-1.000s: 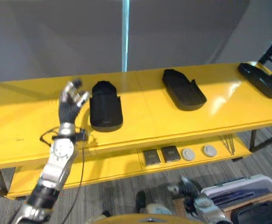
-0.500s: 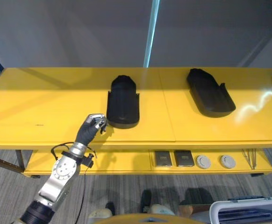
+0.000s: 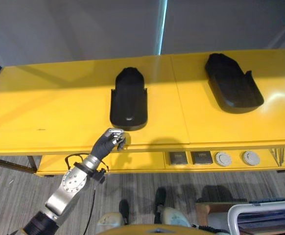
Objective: Move parts from the plastic box to the shelf.
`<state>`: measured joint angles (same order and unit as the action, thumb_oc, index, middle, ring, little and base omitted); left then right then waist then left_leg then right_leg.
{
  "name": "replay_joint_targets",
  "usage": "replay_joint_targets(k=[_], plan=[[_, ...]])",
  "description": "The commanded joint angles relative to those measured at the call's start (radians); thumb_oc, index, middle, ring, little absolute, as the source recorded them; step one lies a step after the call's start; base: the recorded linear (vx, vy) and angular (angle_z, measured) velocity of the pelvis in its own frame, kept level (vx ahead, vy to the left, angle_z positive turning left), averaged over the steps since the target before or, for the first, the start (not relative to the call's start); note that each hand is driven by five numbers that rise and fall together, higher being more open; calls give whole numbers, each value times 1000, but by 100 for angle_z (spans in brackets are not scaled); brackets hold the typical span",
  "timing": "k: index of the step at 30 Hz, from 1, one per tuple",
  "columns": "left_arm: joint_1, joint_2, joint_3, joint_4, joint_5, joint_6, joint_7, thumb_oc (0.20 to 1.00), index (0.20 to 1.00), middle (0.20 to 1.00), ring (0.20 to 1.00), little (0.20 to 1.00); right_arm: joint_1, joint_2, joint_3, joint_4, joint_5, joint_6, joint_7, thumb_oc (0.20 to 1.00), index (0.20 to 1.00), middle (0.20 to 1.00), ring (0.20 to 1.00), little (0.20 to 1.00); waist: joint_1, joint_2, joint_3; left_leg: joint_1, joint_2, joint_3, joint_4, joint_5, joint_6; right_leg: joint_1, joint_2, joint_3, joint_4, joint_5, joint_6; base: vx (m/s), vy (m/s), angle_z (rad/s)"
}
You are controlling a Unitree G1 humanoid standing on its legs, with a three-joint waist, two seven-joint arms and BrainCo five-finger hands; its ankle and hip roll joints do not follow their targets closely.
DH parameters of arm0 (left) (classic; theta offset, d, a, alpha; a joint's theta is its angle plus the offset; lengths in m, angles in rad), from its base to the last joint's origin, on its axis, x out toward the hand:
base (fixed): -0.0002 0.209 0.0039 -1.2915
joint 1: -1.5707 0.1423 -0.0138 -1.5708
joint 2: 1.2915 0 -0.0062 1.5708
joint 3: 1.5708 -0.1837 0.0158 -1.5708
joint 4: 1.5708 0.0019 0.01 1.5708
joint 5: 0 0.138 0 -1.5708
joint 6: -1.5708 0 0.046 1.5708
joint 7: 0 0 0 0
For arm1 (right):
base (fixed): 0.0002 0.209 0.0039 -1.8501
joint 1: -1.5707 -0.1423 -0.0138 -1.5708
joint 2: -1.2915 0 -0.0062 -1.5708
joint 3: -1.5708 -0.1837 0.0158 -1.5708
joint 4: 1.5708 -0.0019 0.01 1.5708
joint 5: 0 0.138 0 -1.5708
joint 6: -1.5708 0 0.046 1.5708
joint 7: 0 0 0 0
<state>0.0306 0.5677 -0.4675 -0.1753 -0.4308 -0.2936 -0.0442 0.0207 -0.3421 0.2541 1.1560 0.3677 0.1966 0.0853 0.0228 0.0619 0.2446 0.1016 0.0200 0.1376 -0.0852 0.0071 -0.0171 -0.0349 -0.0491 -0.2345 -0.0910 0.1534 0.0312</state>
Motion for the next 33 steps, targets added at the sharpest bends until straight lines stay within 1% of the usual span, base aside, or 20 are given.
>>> replay_joint_targets(k=[1, 2, 4, 7, 12, 15, 19, 26, 33], plan=[[-50, 10, -21, -35, 10, -70, 55, 200, 200, 200, 200, 200, -56, 15, 38, 45, 44, -10, 20, 1000, 1000, 1000, 1000, 1000, -14, -2, 26, -68, 39, 34, -2, -46, -31, 118, -46, 12, 4, -182, 59, 31, -2, 1], [-52, 8, -22, -29, 3, -72, 67, 200, 200, 200, 200, 200, -54, 15, 37, 42, 45, -11, 20, 1000, 1000, 1000, 1000, 1000, -16, -1, 28, -69, 39, 34, -2, -45, -31, 117, -46, 12, 4, -181, 59, 52, -7, 0], [-62, -4, -14, -17, -6, -82, 120, 200, 200, 200, 200, 200, -47, 15, 38, 31, 50, -7, 24, 1000, 1000, 1000, 1000, 1000, -23, 0, 36, -73, 38, 33, -2, -43, -31, 112, -46, 16, 4, -179, 57, 52, -11, 0], [-84, -11, -2, -3, 3, -95, 142, 200, 200, 200, 200, 200, -38, 23, 40, 29, 57, -19, 26, 1000, 1000, 1000, 1000, 1000, -29, -2, 45, -76, 38, 35, -2, -43, -29, 109, -46, 18, 4, -178, 56, 36, -23, -1], [-153, -37, 4, 30, -8, -74, 174, 200, 200, 200, 200, 200, -38, 26, 50, 11, 65, -19, 23, 1000, 1000, 1000, 1000, 1000, -46, -5, 70, -92, 38, 36, -2, -39, -29, 89, -44, 36, 4, -171, 55, 0, 0, 0], [-208, -72, -5, 77, -1, -66, 223, 200, 200, 200, 200, 200, -46, 23, 55, -6, 83, -19, 21, 1000, 1000, 1000, 1000, 1000, -67, -10, 87, -99, 42, 42, -2, -37, -31, 76, -40, 54, 4, -167, 53, -4, -8, -5], [-248, -105, -14, 119, 11, -59, 263, 200, 200, 200, 200, 200, -41, 28, 57, -13, 72, -18, 33, 1000, 1000, 1000, 1000, 1000, -84, -17, 92, -93, 45, 51, -2, -37, -32, 75, -39, 63, 4, -165, 55, 34, -2, -7], [-286, -139, -12, 164, 31, -44, 304, 200, 200, 200, 200, 200, -38, 32, 63, -25, 65, -14, 39, 1000, 1000, 1000, 1000, 1000, -99, -26, 93, -86, 48, 60, -2, -38, -33, 78, -36, 74, 4, -164, 53, 9, 2, -7], [-278, -132, 20, 167, 63, -76, 317, 200, 200, 200, 200, 200, -16, 37, 56, -10, 43, -16, 43, 1000, 1000, 1000, 1000, 1000, -97, -31, 59, -62, 52, 65, -2, -46, -38, 105, -34, 74, 4, -177, 54, -7, 15, -3]])
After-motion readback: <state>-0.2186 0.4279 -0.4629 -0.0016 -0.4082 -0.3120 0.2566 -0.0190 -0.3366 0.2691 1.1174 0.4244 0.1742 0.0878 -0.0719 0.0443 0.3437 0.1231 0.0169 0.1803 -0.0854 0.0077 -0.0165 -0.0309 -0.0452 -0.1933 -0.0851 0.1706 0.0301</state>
